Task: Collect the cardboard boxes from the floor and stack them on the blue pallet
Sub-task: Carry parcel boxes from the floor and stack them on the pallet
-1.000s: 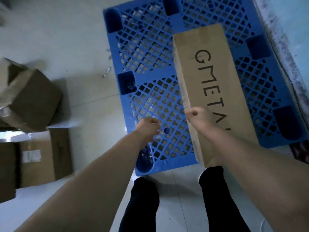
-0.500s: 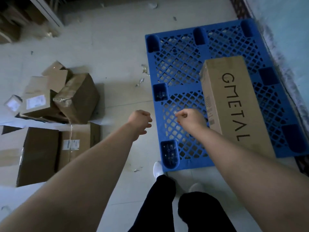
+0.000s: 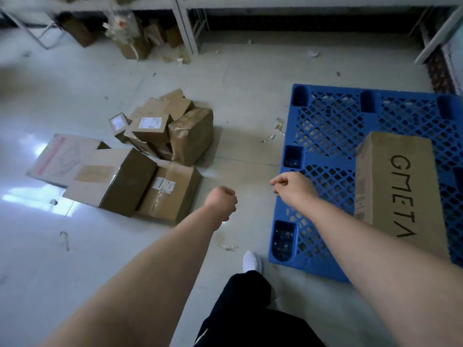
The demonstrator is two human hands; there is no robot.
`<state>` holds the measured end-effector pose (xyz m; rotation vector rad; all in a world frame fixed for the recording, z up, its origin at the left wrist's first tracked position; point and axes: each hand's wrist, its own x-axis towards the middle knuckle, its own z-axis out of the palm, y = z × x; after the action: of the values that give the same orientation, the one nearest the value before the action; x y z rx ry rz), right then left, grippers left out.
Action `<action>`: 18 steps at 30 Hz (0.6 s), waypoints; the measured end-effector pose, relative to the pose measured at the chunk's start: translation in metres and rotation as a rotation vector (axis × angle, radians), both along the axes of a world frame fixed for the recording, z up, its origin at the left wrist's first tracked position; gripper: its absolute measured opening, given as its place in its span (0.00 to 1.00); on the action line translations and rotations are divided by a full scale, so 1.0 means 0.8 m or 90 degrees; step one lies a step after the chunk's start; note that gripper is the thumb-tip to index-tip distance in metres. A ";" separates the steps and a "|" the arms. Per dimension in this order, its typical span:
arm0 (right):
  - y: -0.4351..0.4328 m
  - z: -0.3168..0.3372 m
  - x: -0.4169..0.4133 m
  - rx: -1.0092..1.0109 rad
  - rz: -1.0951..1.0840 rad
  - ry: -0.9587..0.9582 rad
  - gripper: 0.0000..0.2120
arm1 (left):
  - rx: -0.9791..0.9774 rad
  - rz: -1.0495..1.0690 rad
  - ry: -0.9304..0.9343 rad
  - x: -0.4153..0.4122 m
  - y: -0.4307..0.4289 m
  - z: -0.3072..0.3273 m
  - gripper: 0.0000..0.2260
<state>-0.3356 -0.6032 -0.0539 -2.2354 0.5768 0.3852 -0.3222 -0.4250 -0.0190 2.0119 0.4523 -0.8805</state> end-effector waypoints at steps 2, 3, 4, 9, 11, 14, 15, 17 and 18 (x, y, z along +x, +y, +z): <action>0.024 0.005 -0.005 -0.004 0.027 -0.001 0.10 | 0.008 0.013 -0.004 -0.014 0.025 0.005 0.11; 0.036 0.009 -0.006 -0.010 0.041 0.002 0.11 | 0.001 0.019 0.005 -0.020 0.037 0.009 0.13; 0.048 0.013 -0.005 -0.014 0.055 0.003 0.11 | 0.003 0.023 0.007 -0.024 0.049 0.012 0.15; 0.106 0.030 0.015 -0.012 0.094 0.007 0.10 | 0.025 0.074 -0.038 -0.014 0.105 0.014 0.16; 0.135 0.033 0.029 -0.012 0.093 0.010 0.10 | 0.021 0.088 -0.042 -0.005 0.133 0.014 0.15; 0.190 0.033 0.052 0.003 0.083 0.020 0.10 | 0.035 0.069 -0.037 0.011 0.190 0.012 0.15; 0.211 0.032 0.061 0.008 0.080 0.024 0.10 | 0.048 0.066 -0.039 0.018 0.213 0.010 0.15; 0.254 0.027 0.078 0.021 0.073 0.033 0.10 | 0.065 0.075 -0.035 0.034 0.265 0.007 0.15; 0.277 0.024 0.086 0.027 0.067 0.039 0.10 | 0.065 0.083 -0.029 0.043 0.291 0.004 0.15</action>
<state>-0.2670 -0.3814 -0.0346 -2.2249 0.4796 0.5158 -0.2882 -0.1918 -0.0157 2.0642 0.6064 -0.7439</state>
